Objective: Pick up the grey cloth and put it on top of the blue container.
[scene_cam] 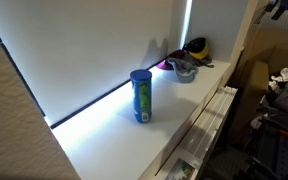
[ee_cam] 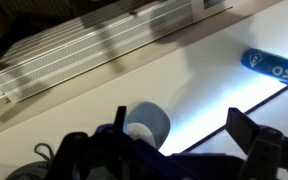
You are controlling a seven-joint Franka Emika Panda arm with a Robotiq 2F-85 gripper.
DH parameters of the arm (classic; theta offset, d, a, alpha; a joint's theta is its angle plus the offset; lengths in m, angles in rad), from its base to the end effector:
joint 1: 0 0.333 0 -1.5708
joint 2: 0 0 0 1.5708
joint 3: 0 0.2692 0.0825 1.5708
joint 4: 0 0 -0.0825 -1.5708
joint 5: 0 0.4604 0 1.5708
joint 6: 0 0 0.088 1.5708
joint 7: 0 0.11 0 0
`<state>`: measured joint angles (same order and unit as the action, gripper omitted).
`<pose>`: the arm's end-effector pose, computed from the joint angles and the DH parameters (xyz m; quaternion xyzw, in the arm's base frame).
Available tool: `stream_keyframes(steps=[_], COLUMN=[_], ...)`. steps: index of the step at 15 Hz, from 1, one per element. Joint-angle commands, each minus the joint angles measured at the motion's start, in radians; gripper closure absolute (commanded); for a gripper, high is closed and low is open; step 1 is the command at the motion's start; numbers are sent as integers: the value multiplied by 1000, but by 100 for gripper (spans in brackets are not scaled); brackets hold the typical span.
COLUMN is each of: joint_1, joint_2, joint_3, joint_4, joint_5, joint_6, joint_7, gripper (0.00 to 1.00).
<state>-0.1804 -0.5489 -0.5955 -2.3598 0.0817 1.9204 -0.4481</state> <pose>0.3698 -0.3466 0.4338 -0.9723 0.1409 -0.1118 0.1491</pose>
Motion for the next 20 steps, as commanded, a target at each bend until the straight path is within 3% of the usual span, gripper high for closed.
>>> stream_keyframes(steps=[1,7,8,10,11,14,15,19,20], joint_1=[-5,111,170,223,239,286,255,263,250], joint_2=[-12,140,175,272,339,448,375,399,390], joint_3=[29,39,-2,-35,-57,-111,-76,-79,-73], joint_4=[-24,9,0,4,26,78,18,27,23], joint_5=[115,346,358,421,440,510,451,458,394], joint_6=[180,686,776,894,896,691,780,777,710], joint_7=[-2,-114,-108,-109,-89,-83,-63,-62,-59], gripper=[0,0,0,0,0,0,0,0,0])
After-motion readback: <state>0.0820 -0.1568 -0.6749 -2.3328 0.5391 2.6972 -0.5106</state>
